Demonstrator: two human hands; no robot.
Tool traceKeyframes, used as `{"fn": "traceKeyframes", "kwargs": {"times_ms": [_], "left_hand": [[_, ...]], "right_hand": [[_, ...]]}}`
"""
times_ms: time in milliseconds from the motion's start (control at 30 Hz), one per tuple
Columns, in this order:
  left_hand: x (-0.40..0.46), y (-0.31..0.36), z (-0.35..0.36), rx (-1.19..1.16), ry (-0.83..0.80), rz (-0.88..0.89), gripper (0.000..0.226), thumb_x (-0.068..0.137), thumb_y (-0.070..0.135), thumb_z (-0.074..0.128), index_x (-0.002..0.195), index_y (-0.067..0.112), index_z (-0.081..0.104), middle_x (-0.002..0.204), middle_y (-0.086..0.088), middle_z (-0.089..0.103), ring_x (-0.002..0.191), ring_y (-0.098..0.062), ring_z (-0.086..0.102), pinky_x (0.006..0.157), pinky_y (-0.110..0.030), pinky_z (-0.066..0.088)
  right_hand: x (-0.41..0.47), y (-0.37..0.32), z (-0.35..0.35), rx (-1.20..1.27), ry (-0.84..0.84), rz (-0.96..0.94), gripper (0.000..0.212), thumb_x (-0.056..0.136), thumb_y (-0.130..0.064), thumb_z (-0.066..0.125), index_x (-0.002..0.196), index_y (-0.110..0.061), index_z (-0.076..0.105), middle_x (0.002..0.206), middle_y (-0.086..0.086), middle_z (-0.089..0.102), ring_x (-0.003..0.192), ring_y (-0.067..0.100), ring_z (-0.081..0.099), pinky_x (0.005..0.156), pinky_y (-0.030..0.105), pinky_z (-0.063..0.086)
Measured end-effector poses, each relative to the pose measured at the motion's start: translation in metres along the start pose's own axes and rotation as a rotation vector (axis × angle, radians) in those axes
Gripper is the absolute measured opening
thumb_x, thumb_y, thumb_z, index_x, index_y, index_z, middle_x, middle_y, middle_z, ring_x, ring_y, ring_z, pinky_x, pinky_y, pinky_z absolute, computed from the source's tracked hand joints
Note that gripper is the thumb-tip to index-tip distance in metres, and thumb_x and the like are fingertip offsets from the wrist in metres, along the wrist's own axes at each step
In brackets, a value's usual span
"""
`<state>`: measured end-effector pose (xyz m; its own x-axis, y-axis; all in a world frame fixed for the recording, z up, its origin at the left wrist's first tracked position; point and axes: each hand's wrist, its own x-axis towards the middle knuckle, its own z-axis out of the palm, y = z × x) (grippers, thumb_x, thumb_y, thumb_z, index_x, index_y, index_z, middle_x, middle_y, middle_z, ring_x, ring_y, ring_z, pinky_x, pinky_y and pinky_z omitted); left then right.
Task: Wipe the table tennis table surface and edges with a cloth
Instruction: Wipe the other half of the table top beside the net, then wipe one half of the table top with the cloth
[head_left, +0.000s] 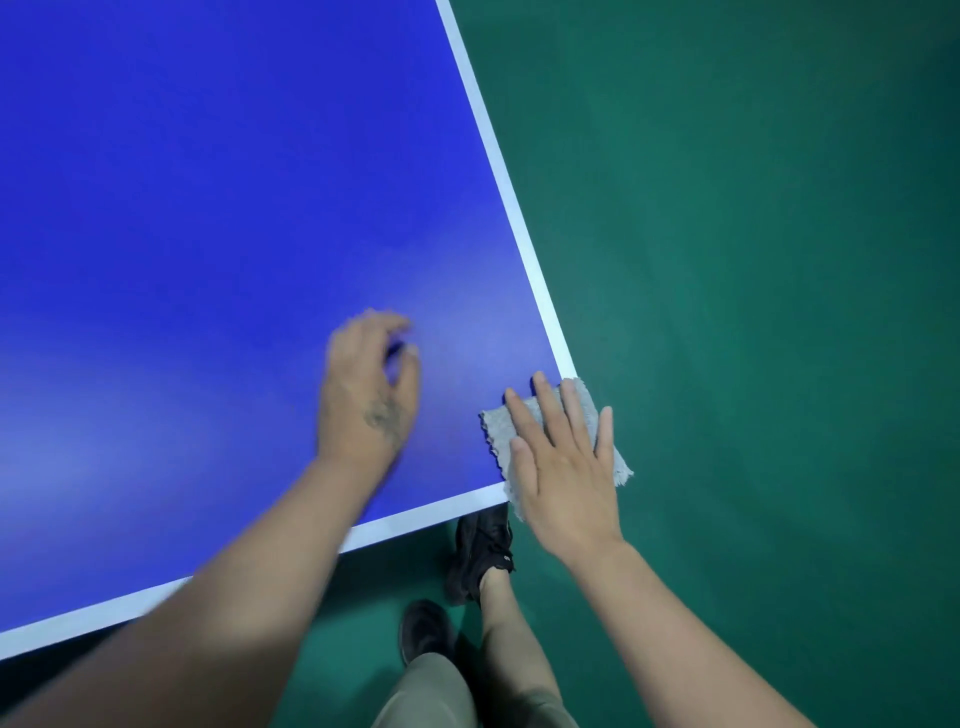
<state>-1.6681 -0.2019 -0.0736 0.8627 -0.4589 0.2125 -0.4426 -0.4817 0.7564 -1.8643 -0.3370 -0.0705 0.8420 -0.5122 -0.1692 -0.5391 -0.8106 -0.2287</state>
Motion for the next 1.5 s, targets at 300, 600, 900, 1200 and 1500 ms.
{"fn": "traceKeyframes", "kwargs": {"times_ms": [300,600,900,1200,1500], "left_hand": [[-0.065,0.088,0.034,0.151,-0.432,-0.302,0.05,0.093,0.06,0.07,0.132,0.03,0.063,0.12,0.005,0.056,0.12,-0.021,0.05,0.104,-0.043,0.047],[-0.064,0.099,0.018,0.108,-0.447,-0.471,0.029,0.097,0.046,0.072,0.12,0.03,0.061,0.121,0.011,0.056,0.121,-0.016,0.05,0.102,-0.039,0.049],[-0.054,0.119,-0.06,-0.216,-0.253,-0.626,0.029,0.096,0.036,0.079,0.12,0.033,0.065,0.115,0.017,0.063,0.105,-0.002,0.061,0.098,-0.033,0.054],[-0.084,0.158,-0.194,-0.28,0.238,-0.777,0.022,0.098,0.029,0.077,0.119,0.027,0.067,0.114,0.011,0.07,0.096,0.007,0.064,0.077,0.0,0.043],[-0.193,0.189,-0.279,-0.289,0.69,-0.941,0.021,0.096,0.027,0.079,0.114,0.033,0.07,0.111,0.008,0.075,0.097,0.005,0.067,0.082,-0.008,0.047]], "right_hand": [[0.005,0.016,-0.043,0.595,-0.008,0.459,0.083,0.095,-0.039,0.073,0.164,-0.044,0.027,0.162,-0.01,0.035,0.126,0.005,0.045,0.105,0.035,0.042],[0.015,0.03,-0.078,0.577,-0.078,0.456,0.056,0.093,-0.026,0.077,0.145,-0.034,0.056,0.115,-0.015,0.058,0.102,0.009,0.058,0.082,0.028,0.044],[0.036,-0.004,-0.145,0.721,-0.197,0.182,0.046,0.086,-0.016,0.08,0.125,-0.036,0.068,0.07,-0.01,0.041,0.056,0.005,0.041,0.053,0.015,0.036],[0.052,-0.111,-0.211,0.815,-0.336,-0.225,0.036,0.089,-0.018,0.076,0.116,-0.04,0.067,0.078,-0.008,0.055,0.063,0.003,0.051,0.063,0.028,0.046],[0.0,-0.242,-0.224,0.725,-0.575,-0.655,0.033,0.088,-0.023,0.079,0.112,-0.043,0.068,0.079,-0.01,0.058,0.072,0.006,0.058,0.063,0.026,0.051]]}}
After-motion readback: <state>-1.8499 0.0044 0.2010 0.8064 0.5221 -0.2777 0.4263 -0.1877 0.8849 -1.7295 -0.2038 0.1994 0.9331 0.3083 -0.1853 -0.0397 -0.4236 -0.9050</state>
